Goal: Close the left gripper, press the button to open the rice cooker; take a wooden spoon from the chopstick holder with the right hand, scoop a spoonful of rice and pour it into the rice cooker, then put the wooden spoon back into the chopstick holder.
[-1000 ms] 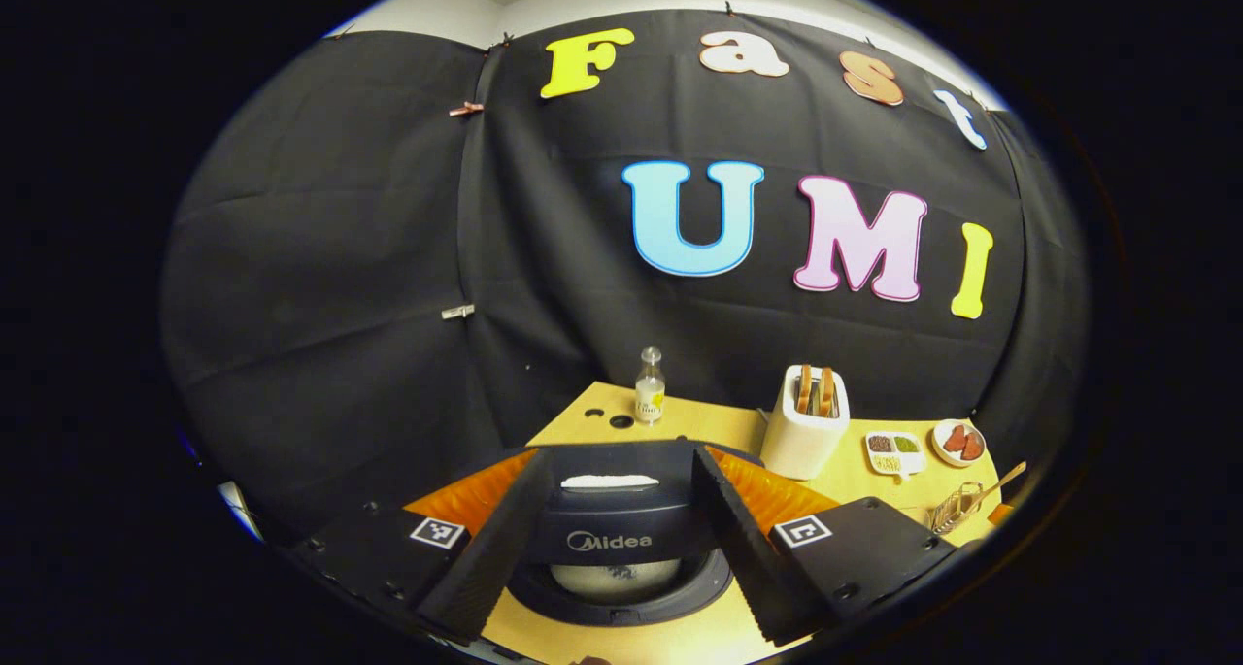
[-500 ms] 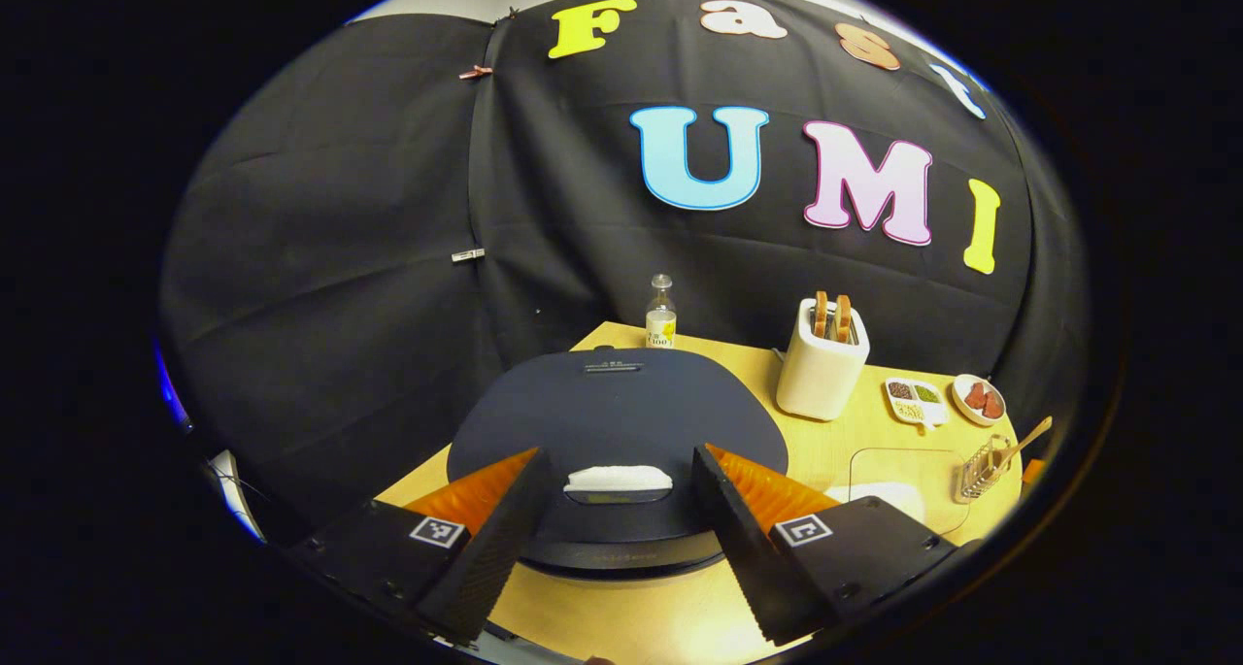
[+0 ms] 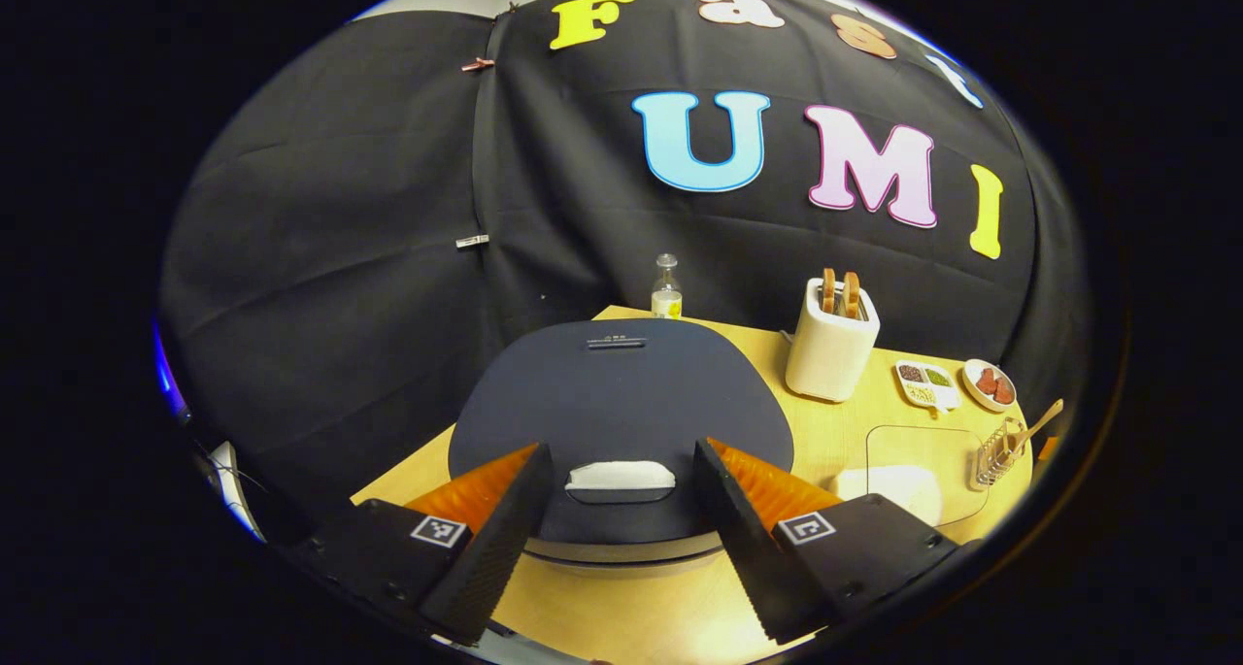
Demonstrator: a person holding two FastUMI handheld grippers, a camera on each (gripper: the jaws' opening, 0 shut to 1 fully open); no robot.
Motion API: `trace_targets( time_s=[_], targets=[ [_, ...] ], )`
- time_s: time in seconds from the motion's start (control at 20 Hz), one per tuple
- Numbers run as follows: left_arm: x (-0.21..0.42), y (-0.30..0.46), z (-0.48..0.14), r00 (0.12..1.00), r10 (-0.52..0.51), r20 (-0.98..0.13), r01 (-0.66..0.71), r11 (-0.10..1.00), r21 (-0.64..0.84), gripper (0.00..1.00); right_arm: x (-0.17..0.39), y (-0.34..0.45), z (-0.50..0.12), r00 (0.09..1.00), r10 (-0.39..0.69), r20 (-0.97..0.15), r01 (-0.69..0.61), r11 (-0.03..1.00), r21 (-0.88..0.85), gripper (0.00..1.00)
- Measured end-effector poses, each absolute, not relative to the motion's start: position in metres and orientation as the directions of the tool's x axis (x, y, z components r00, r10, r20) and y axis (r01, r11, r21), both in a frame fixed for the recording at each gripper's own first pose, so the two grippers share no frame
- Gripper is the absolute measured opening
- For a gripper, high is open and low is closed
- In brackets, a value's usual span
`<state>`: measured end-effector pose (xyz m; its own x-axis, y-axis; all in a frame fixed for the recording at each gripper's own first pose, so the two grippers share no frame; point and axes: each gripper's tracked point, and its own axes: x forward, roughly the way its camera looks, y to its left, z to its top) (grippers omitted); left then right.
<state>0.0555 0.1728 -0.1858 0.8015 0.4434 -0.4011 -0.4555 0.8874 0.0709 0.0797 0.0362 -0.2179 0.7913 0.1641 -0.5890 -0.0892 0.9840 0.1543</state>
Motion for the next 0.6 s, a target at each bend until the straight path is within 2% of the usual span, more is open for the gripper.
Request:
trace_targets(
  time_s=[0.35,0.6],
  targets=[
    [0.056,0.171,-0.184,0.827,0.417,-0.376,-0.427,0.902,0.062,1.00,0.081,0.039,-0.210,0.809,0.162,-0.564,-0.085,0.983,0.161,0.98],
    [0.048,0.141,-0.128,0.913,0.340,-0.224,-0.345,0.938,0.017,0.98,0.088,0.045,-0.161,0.881,0.154,-0.448,-0.116,0.987,0.112,0.98]
  ],
)
